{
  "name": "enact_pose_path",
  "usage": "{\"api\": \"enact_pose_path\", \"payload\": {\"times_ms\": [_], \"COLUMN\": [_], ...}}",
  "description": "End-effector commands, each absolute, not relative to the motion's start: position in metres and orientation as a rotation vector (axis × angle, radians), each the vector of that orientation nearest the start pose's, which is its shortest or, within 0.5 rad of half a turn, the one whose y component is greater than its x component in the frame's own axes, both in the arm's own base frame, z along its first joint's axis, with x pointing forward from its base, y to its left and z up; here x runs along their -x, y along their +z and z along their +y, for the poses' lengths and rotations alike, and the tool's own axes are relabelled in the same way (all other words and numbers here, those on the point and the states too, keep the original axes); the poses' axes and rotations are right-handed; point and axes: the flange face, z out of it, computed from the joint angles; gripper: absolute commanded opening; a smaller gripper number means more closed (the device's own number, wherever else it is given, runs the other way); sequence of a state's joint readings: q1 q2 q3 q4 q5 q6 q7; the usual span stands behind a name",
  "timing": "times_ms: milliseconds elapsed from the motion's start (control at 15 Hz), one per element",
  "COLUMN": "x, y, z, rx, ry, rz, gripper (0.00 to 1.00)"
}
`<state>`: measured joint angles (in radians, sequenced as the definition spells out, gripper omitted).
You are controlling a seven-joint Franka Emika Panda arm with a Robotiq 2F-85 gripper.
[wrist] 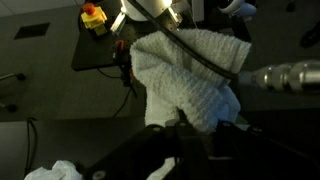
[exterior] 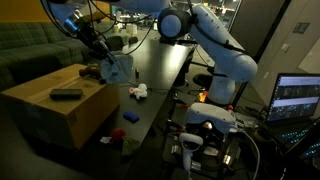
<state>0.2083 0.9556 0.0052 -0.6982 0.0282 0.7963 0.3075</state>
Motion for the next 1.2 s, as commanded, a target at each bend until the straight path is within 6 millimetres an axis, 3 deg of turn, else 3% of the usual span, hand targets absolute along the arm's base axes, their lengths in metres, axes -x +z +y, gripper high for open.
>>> {"api": "enact_pose_path", "payload": {"times_ms": [0,200,400,600,733,1133], "x": [-0.633,-0.617,-0.608,-0.607,-0.605,-0.580], "y": [0.314,0.283,0.254,0.227,0.219,0.184], "z": [0.108,0.067,0.024,-0.019,-0.047,-0.103], "rx": [2.864,2.766,2.748,2.831,2.904,3.050], "ry": [1.630,1.752,1.713,1.512,1.346,0.913], "rz": [0.135,0.257,0.392,0.512,0.580,0.704], "gripper": [0.10,0.10,0.10,0.10,0.10,0.10]}}
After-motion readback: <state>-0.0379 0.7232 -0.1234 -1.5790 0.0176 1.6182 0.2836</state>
